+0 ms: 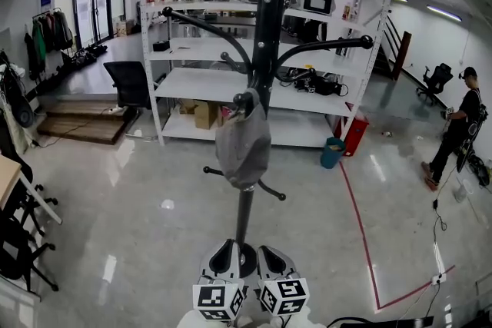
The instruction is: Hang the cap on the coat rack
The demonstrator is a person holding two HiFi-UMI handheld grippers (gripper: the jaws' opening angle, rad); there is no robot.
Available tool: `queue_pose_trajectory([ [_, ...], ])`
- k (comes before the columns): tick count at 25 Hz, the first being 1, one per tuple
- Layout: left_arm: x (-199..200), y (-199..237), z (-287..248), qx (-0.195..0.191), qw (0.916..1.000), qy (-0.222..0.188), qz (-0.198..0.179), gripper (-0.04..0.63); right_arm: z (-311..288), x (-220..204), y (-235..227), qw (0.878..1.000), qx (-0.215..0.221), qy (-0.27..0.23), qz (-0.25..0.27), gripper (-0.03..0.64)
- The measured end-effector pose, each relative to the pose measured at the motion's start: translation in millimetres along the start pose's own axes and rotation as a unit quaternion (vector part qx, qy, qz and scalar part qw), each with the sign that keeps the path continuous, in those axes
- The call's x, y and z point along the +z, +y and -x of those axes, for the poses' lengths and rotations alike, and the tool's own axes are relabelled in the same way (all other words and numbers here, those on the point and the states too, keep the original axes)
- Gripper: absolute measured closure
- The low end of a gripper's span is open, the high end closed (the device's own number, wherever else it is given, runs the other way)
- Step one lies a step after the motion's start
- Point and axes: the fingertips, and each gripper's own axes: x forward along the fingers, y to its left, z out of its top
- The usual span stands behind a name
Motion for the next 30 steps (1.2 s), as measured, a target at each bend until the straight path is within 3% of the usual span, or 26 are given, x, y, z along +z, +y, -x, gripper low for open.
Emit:
queue_pose_trajectory([
  [8,-7,2,6,0.027,0.9996,-0.001,-0.008,0.592,7,-4,-2,1.0,0.021,0.001,0.005,0.606],
  [20,0,3,28,-0.007,0.9997,0.002,-0.024,0.592,16,-2,24,1.0,0.002,-0.022,0.012,0.606],
  [30,0,16,68,-0.033,0.9993,0.007,-0.015,0.592,41,-9,59,0.999,-0.018,-0.047,-0.012,0.606],
])
